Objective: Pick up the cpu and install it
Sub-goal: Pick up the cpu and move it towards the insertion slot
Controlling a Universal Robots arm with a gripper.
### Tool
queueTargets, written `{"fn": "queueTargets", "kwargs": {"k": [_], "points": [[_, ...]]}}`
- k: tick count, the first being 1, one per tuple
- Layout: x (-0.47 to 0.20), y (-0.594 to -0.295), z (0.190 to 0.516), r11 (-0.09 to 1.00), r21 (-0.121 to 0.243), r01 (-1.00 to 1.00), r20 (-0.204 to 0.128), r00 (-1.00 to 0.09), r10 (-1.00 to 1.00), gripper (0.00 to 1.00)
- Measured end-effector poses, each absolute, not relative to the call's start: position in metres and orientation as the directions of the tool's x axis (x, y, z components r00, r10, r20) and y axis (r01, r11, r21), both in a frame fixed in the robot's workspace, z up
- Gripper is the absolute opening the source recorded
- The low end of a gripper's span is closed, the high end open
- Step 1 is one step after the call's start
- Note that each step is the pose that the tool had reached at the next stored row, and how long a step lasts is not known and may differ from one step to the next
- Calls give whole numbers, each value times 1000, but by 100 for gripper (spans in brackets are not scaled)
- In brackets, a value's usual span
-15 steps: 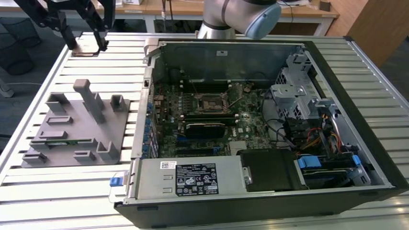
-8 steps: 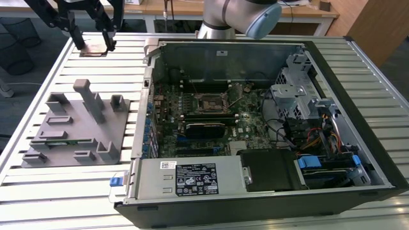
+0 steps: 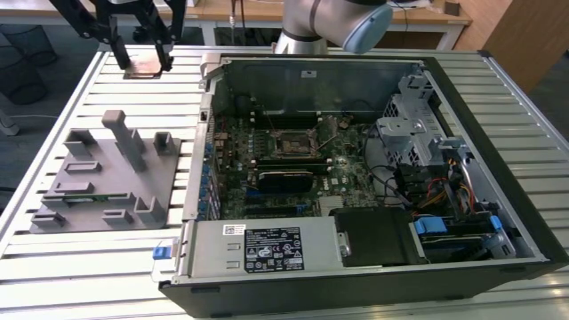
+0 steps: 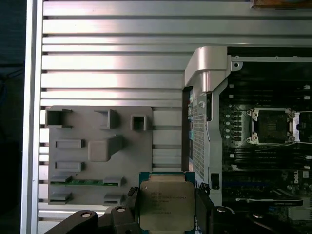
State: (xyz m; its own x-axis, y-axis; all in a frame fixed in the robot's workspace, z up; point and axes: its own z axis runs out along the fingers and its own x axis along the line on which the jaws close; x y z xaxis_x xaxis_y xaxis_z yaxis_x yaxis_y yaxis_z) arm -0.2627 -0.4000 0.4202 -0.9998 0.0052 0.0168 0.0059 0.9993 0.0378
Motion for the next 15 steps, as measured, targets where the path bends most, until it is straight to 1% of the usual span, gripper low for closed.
{"fn": "queueTargets", "kwargs": {"k": [15], "points": [[-233, -400, 420, 999, 38, 6, 17, -1000, 5, 54]]}}
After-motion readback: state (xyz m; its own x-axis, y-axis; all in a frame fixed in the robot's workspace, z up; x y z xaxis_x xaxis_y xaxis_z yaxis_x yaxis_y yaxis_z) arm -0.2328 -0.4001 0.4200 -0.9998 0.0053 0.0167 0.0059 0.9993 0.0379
